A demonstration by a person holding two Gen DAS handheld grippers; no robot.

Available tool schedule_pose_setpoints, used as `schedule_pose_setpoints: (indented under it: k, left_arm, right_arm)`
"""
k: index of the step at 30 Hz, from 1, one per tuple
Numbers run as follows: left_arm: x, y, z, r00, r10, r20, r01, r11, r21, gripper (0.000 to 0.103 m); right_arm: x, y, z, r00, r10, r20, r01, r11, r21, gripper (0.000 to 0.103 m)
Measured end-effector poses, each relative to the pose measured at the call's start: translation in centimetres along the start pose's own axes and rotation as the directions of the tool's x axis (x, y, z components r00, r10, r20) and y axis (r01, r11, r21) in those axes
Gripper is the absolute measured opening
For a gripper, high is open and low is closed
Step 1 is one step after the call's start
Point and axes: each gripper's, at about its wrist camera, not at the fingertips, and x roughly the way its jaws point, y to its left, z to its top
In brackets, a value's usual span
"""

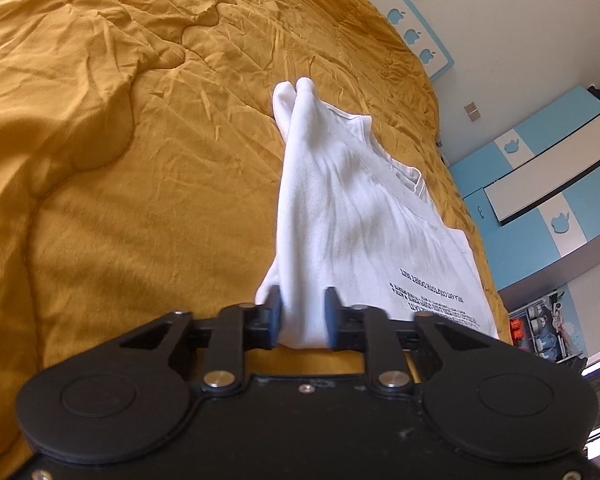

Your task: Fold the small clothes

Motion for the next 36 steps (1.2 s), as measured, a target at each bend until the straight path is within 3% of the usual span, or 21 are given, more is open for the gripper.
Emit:
schedule_pose_setpoints:
  k: [4, 7, 8, 10, 12, 18, 24, 25, 27, 29, 31, 36]
  left_arm:
    - [-0.5, 0.7, -0.1, 0.999, 0.027, -0.035, -0.028, 0.999, -0.017, 0.001]
    - [-1.1, 0.3, 0.6, 0.999, 0.045, -0.025, -0.046, 0.998, -0.035, 0.005]
    - [-1.6, -0.2, 0.9, 0.998, 0.057, 0.004, -0.057, 0.998, -0.028, 0.009]
    - [-2.7, -1.6, 1.9, 0.992, 0.094, 0.087, -0.096, 0.995, 0.02, 0.032]
    - [-2.9, -3.4, 3.3, 0.984, 0.081, 0.159, -0.095, 0.992, 0.084, 0.033]
    - [2.9, -6.7, 7.4, 0.966, 0.0, 0.257, -0.046, 0.984, 0.173, 0.037]
    - [9.1, -5.8, 9.3, 0.977, -0.014, 0.213, -0.008, 0.995, 0.102, 0.036]
    - [9.8, -5.5, 9.5, 0.978, -0.005, 0.208, -0.013, 0.996, 0.085, 0.036]
    - [10.8, -4.7, 9.4, 0.977, 0.016, 0.212, -0.028, 0.998, 0.054, 0.036]
    - [11.4, -4.3, 9.5, 0.976, 0.034, 0.215, -0.044, 0.998, 0.042, 0.033]
    - [11.7, -3.9, 9.6, 0.973, 0.059, 0.224, -0.068, 0.997, 0.033, 0.033]
    - [12.4, -3.2, 9.9, 0.974, 0.087, 0.211, -0.093, 0.996, 0.018, 0.033]
  right_arm:
    - [-0.1, 0.2, 0.2, 0.997, -0.076, -0.033, 0.075, 0.996, -0.046, 0.004]
    - [-0.3, 0.8, 0.5, 0.99, -0.14, 0.0, 0.14, 0.986, -0.091, 0.021]
    - [-0.8, 1.1, 0.9, 0.989, -0.137, 0.06, 0.141, 0.987, -0.075, 0.027]
    - [-1.1, 1.8, 2.1, 0.983, -0.106, 0.147, 0.119, 0.99, -0.08, 0.033]
    - [0.1, 3.1, 3.7, 0.973, -0.116, 0.198, 0.141, 0.983, -0.117, 0.048]
    - [9.2, 7.0, 8.6, 0.957, -0.187, 0.223, 0.247, 0.927, -0.283, 0.047]
    - [14.7, 7.4, 9.7, 0.961, -0.217, 0.173, 0.257, 0.932, -0.255, 0.046]
    - [15.3, 7.4, 9.7, 0.962, -0.224, 0.156, 0.259, 0.929, -0.266, 0.044]
    - [15.7, 7.5, 9.7, 0.966, -0.224, 0.129, 0.252, 0.928, -0.275, 0.014]
    - [15.3, 7.4, 9.9, 0.968, -0.196, 0.155, 0.229, 0.944, -0.237, 0.011]
    - [15.0, 7.2, 10.2, 0.957, -0.218, 0.192, 0.257, 0.944, -0.208, 0.01]
    - [17.5, 6.7, 9.8, 0.941, -0.319, 0.111, 0.336, 0.919, -0.205, 0.011]
